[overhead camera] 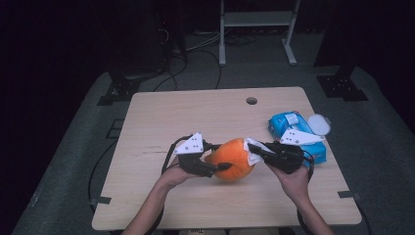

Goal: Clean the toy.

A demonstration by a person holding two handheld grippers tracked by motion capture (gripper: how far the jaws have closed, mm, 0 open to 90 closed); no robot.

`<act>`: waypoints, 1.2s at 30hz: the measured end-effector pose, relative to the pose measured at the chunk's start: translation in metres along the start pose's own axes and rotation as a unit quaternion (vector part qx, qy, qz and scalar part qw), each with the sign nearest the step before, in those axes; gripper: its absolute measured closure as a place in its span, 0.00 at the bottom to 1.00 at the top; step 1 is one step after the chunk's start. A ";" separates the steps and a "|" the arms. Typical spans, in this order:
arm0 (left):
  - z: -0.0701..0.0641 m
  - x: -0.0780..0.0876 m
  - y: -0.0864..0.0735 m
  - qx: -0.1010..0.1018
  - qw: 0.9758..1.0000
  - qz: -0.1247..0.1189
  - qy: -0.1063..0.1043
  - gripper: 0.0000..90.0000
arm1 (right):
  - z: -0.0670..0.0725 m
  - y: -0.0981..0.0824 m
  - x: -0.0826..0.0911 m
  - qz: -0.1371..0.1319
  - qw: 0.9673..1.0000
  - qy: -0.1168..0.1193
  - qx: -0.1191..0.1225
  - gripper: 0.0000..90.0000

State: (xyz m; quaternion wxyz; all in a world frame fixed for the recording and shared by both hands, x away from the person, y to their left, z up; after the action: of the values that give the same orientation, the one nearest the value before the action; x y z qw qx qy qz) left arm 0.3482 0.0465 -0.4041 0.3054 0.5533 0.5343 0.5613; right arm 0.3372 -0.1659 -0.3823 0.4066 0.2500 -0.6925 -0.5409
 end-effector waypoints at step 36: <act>0.006 -0.031 -0.034 0.004 0.995 0.099 0.030 0.31 | 0.022 -0.019 -0.041 0.085 0.996 0.032 0.019 0.88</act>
State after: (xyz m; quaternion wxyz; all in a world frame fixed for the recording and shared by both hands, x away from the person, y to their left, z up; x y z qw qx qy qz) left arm 0.3514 0.0269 -0.4466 0.2300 0.5875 0.4881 0.6031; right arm 0.3395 -0.1269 -0.4148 0.4682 0.2147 -0.7081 -0.4831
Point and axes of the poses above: each handheld gripper's, and its own axes: x roughly backward along the jaws, y roughly out of its top, z roughly to its left, the point moved 5 cm from there along -x, roughly forward along the jaws, and after that the axes turned 12 degrees about x, right-handed, at the moved point
